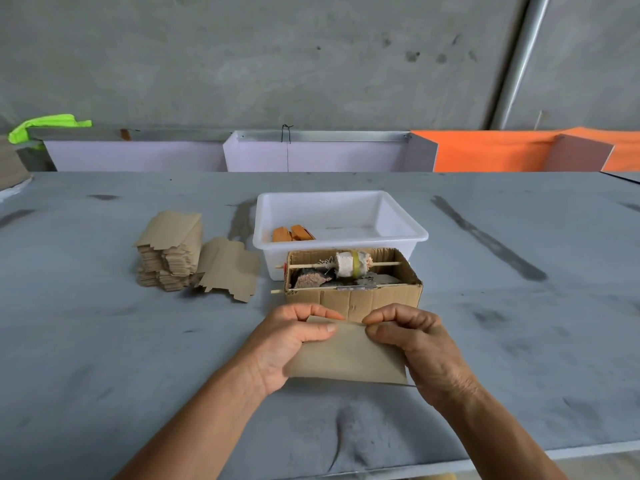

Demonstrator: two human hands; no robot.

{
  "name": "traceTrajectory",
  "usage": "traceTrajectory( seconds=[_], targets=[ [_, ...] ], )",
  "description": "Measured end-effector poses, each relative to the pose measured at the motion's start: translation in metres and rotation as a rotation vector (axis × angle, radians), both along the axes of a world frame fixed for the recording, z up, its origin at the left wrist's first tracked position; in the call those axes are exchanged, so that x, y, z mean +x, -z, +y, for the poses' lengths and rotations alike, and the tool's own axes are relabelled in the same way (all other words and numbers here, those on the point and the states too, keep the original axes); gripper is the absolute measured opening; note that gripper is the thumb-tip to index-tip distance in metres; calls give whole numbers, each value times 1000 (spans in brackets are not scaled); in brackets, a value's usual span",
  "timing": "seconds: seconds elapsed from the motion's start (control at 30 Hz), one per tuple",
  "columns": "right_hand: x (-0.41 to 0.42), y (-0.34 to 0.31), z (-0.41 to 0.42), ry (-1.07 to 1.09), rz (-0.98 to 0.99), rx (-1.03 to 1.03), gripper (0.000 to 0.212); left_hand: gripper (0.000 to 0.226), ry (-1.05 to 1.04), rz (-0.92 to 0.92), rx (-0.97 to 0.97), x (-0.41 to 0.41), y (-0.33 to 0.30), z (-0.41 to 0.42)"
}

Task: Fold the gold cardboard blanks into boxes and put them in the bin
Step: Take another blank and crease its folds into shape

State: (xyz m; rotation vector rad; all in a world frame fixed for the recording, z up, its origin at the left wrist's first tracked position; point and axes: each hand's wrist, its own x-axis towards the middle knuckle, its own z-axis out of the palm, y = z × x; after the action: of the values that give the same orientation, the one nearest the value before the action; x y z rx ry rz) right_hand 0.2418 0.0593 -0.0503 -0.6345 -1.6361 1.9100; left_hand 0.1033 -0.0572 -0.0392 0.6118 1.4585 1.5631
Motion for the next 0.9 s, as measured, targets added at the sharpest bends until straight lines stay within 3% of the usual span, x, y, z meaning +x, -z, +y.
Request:
traceTrajectory(
  seconds=[0.27, 0.43, 0.6, 0.83, 0.9],
  targets=[
    [2, -3, -1, 3, -24, -91, 25, 34, -65, -83, 78, 2, 3, 1],
    [-1, -4, -2, 28, 0, 5, 33, 42, -11, -105, 59, 2, 3, 4],
    [-1, -1, -4, 18, -18, 85, 35, 40, 99, -4, 16, 0, 3, 0],
    [3, -4, -6, -31, -80, 127, 34, 39, 71, 7, -22, 0, 2, -4],
    [4, -4, -5, -35, -110, 147, 36, 27, 70, 16, -53, 0, 0, -5]
  ],
)
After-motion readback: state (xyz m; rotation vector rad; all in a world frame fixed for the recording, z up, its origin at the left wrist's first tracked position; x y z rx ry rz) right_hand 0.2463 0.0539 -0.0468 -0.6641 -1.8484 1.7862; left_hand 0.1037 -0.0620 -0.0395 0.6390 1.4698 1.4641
